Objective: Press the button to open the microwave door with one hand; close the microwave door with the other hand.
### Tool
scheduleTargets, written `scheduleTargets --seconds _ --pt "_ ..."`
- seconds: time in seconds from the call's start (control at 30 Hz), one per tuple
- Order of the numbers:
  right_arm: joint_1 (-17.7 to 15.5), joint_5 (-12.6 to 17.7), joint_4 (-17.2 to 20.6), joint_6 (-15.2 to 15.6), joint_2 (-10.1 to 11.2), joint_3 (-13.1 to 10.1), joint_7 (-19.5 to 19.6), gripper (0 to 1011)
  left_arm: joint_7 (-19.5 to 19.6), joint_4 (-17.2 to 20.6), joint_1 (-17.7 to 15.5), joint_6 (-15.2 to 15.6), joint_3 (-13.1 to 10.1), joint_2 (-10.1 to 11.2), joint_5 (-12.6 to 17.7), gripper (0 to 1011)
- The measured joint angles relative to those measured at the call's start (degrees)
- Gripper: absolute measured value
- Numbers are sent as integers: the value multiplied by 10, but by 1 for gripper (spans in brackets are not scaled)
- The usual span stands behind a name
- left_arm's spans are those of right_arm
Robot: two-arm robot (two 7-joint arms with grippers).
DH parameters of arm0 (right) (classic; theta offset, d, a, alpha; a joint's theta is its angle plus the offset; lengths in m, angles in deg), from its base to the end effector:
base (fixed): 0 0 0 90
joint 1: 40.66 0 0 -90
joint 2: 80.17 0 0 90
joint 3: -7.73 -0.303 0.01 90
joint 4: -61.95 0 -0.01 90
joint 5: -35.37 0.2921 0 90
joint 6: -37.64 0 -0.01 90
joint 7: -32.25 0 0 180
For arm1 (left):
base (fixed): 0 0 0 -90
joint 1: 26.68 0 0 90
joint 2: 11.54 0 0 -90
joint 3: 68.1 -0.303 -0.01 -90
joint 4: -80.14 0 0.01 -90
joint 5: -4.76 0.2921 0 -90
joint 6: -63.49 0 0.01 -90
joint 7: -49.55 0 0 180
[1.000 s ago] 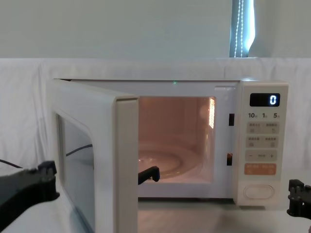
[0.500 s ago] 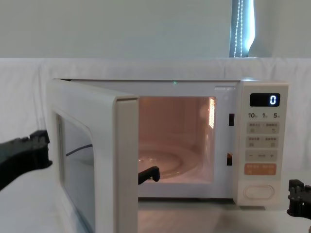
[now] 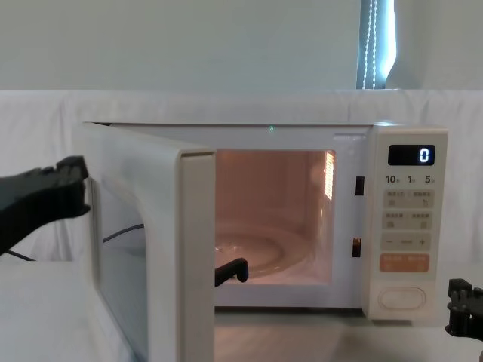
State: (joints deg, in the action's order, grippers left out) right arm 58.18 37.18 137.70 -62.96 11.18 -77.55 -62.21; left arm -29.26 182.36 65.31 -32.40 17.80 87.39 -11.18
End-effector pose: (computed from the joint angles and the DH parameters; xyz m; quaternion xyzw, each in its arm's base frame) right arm 0.3553 0.0156 -0.3351 0.0296 -0.0328 -0.6504 0.7583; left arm 0.2975 0.0171 -0.2587 -0.1353 -0.0570 0.5860 0.7969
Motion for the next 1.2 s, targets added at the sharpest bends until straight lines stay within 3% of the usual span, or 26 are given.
scheduleTargets --seconds 0.57,0.83,1.2 --pt "0 0 0 0 0 0 0 0 34 -28 -42 30 -26 18 -53 0" --pt "0 0 0 0 0 0 0 0 49 -64 -72 25 -43 25 -74 0" --pt "0 0 0 0 0 0 0 0 61 -129 -125 9 -68 32 -74 0"
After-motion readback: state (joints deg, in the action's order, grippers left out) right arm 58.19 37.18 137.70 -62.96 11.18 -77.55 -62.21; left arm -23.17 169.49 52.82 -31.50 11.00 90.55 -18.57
